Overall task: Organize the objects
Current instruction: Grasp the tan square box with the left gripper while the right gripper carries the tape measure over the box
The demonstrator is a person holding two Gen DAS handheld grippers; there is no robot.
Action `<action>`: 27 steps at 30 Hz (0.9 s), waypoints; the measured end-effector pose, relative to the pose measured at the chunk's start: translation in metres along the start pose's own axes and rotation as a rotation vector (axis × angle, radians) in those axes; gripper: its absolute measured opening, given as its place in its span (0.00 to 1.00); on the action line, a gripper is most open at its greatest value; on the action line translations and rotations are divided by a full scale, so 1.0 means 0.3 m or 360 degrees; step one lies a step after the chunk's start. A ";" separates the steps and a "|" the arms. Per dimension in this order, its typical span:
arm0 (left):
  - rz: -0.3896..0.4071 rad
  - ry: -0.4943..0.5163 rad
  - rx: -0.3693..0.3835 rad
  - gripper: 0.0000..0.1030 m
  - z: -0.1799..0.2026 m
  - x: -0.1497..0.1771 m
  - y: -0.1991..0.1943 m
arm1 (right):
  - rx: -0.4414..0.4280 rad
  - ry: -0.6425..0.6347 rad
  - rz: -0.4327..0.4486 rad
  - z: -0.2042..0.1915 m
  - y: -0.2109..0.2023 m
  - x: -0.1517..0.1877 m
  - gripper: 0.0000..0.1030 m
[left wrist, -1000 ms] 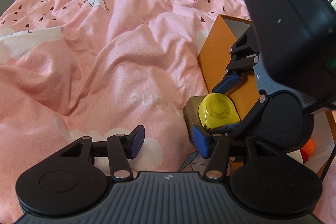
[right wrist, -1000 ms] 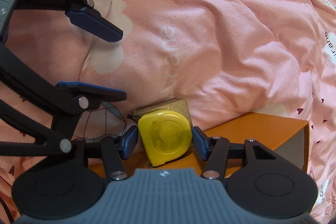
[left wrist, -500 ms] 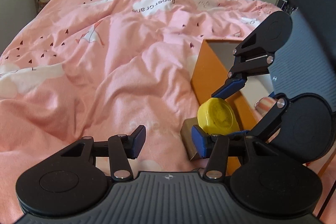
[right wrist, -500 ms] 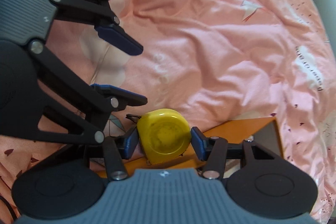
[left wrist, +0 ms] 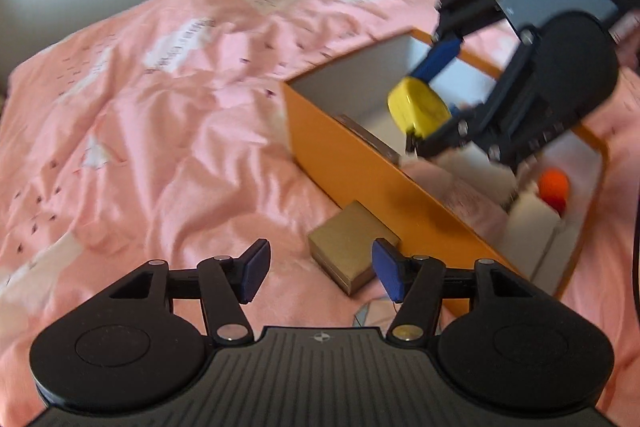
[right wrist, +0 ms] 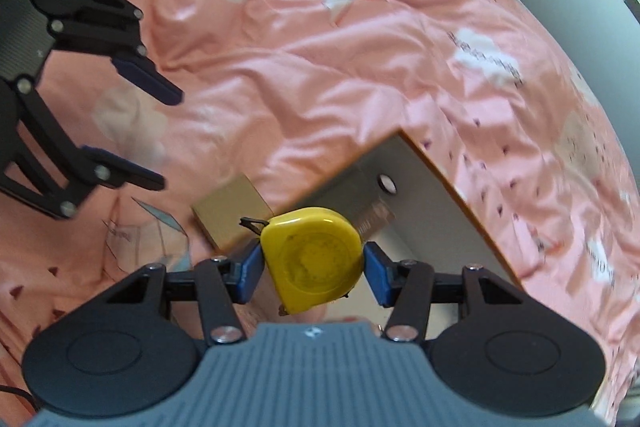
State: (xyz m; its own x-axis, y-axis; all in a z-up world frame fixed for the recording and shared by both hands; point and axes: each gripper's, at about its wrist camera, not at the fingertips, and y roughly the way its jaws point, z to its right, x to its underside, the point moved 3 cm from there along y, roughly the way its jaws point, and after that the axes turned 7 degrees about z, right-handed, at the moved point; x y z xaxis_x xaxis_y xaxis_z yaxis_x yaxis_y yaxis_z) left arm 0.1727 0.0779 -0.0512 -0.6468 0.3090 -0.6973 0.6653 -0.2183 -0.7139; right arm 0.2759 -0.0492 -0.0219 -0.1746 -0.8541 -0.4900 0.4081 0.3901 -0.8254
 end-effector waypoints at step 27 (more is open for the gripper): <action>-0.0532 0.0963 0.0605 0.84 0.070 -0.022 0.460 | 0.0000 0.0268 -0.0087 0.218 0.113 0.176 0.54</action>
State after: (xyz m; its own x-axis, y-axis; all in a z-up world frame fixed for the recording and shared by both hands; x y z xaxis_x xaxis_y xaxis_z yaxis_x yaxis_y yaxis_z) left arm 0.2609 0.0262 -0.1464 -0.4020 0.8405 -0.3633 0.2273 -0.2927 -0.9288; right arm 0.3392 -0.1035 -0.0573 -0.3438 -0.8044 -0.4845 0.3938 0.3449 -0.8520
